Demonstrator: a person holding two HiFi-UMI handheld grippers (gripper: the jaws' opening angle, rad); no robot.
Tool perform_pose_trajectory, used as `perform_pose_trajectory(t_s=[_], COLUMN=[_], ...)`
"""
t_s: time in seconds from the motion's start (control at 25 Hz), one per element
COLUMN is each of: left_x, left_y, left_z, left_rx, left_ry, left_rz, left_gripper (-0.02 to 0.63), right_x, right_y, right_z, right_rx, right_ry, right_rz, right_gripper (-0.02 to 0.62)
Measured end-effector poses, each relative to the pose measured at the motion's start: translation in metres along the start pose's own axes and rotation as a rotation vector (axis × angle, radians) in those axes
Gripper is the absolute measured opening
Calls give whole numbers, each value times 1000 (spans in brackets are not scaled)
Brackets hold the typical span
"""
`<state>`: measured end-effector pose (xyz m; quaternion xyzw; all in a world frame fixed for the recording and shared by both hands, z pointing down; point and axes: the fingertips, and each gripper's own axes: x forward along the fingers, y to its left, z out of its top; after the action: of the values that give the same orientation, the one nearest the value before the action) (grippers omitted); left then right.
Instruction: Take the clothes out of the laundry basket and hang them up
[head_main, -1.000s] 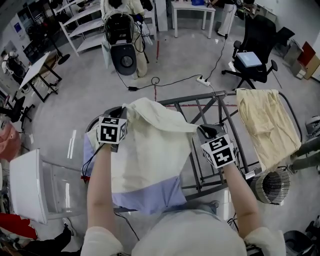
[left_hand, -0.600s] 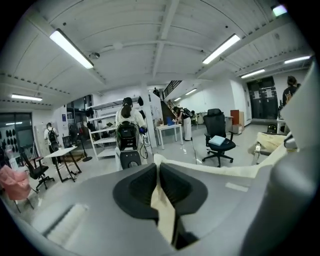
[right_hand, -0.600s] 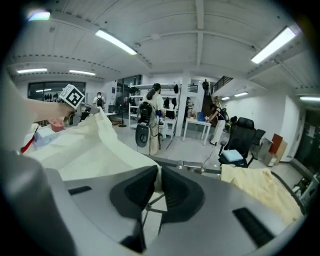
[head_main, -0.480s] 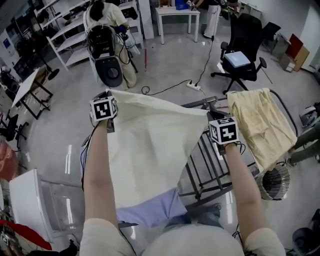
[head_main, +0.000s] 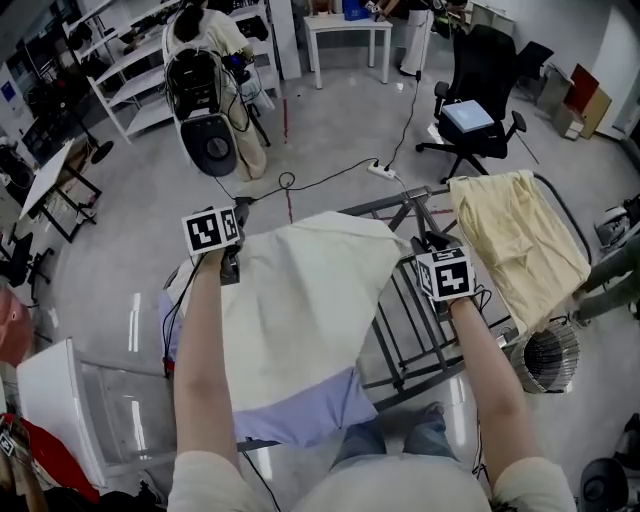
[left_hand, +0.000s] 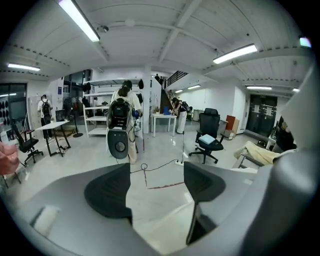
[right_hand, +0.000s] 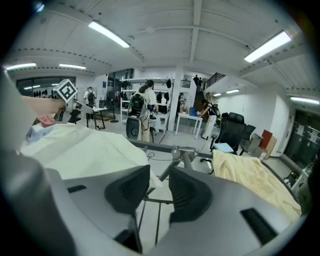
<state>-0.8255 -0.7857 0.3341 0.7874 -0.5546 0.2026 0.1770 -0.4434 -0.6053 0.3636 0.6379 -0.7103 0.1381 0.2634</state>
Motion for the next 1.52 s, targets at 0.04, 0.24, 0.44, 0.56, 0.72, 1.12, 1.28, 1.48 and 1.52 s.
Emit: perform_pose_trajectory(t_s=[0.04,0.24,0.44,0.56,0.72,1.12,1.28,1.48,1.52], left_x=[-7,-66,-142,-184,-237,-362,-399,-433,-440], left_y=[-7,-60,-112,-140,-181,-305,-372,-455,-470], left_z=[-1,-6,-29,-51,-82,-155,-194,-245,-254], left_rx=[-6,-41,-122,-168,-192,-75,-99,-77,-72], left_ry=[-20,-100,-186,-231,-252,-333,-340,-310,-304], left_rz=[-24,-155,-228,-222,-204,-107,-136,-178,-188], left_gripper=[341,216,91,32,14,12,12,12,12], right_x=[-5,-46,-111,-155,-209,-328,-381,-435,-444], right_y=[5,32,55,57,46,14,1,-15,-18], right_z=[-1,2,3,-4,-31,-124,-162,-210,-219], right_rx=[7,-4,-43,-40,-2,2,4,48,57], right_ry=[-12,-107,-246,-322,-359,-405,-409,-407,-409], right_rz=[8,72,147,190,249,350,364,371,372], right_gripper=[126,107,60,32,3,3,2,2,2])
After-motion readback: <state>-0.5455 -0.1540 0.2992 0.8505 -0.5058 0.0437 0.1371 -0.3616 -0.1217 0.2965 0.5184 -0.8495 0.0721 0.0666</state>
